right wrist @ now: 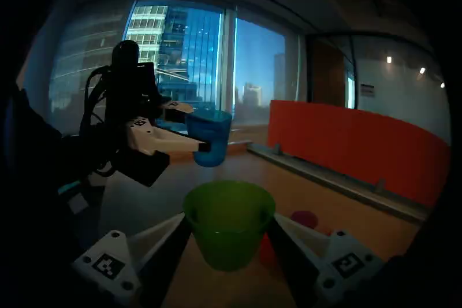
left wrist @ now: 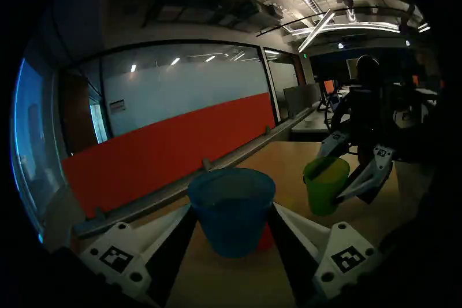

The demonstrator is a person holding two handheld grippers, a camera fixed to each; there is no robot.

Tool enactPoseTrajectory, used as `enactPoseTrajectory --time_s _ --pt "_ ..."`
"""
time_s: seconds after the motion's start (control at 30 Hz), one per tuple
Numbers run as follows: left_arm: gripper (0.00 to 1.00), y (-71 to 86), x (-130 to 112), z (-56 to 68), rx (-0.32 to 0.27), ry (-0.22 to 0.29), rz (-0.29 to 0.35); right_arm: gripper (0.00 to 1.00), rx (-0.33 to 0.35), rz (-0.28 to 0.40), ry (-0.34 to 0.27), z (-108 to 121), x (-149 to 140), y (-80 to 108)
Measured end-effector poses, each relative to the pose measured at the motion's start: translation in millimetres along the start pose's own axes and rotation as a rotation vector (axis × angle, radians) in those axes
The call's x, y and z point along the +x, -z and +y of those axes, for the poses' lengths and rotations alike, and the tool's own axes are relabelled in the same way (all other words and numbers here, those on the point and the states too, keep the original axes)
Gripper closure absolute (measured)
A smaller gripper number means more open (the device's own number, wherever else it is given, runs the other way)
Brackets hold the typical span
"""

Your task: Pour water

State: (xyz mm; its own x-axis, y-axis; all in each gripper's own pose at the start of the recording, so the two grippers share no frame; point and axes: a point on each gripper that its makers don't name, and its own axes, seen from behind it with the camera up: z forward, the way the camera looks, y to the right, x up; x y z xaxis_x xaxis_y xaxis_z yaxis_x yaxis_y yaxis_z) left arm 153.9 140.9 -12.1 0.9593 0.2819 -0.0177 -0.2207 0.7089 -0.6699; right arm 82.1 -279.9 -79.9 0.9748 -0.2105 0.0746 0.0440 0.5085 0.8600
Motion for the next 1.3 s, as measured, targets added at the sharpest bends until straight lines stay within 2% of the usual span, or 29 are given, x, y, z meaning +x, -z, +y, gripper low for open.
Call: enactPoseTrajectory --time_s 0.67,1.3 --pt "0.18 -5.3 24.4 -4.0 0.037 -0.180 -0.008 0.12 0.020 -0.002 0.016 -8.5 -4.8 -13.7" --pt "0.18 -1.9 50.3 2.9 0.057 -0.352 -0.001 0.12 0.039 -0.002 0.027 -15.5 -7.7 -28.1"
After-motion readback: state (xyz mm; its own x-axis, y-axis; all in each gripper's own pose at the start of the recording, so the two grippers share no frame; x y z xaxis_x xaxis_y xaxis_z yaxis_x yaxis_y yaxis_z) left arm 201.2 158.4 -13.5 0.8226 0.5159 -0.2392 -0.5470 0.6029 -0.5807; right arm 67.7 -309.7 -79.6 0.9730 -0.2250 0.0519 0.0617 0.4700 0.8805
